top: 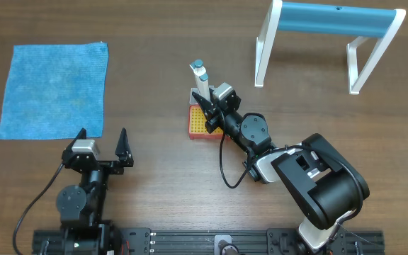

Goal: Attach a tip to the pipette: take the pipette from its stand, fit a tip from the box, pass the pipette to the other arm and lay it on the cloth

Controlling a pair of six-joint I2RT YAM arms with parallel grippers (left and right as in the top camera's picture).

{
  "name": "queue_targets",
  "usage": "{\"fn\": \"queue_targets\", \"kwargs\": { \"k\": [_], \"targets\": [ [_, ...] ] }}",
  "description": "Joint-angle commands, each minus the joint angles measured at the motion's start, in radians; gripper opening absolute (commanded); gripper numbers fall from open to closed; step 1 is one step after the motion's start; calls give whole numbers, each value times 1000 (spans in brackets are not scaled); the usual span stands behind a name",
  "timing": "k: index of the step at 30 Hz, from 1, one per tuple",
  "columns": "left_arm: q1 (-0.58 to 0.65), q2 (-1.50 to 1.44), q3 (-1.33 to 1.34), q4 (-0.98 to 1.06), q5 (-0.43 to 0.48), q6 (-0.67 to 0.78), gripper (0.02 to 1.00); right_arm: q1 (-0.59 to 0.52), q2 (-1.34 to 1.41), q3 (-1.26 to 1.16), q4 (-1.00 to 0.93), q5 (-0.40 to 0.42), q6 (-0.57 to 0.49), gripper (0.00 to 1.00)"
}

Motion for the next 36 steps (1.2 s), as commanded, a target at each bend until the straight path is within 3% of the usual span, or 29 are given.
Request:
{"fn": "queue_targets", "kwargs": {
  "k": [1, 28, 36],
  "targets": [
    [-5, -7, -2, -5, -7, 2, 993, -8, 50, 6, 23, -3, -10, 80],
    [-5, -7, -2, -5, -7, 2, 993, -2, 204, -89, 68, -3, -11, 80],
    [-5, -7, -2, -5, -7, 2, 993, -2, 141, -87, 69, -3, -10, 80]
  ]
}}
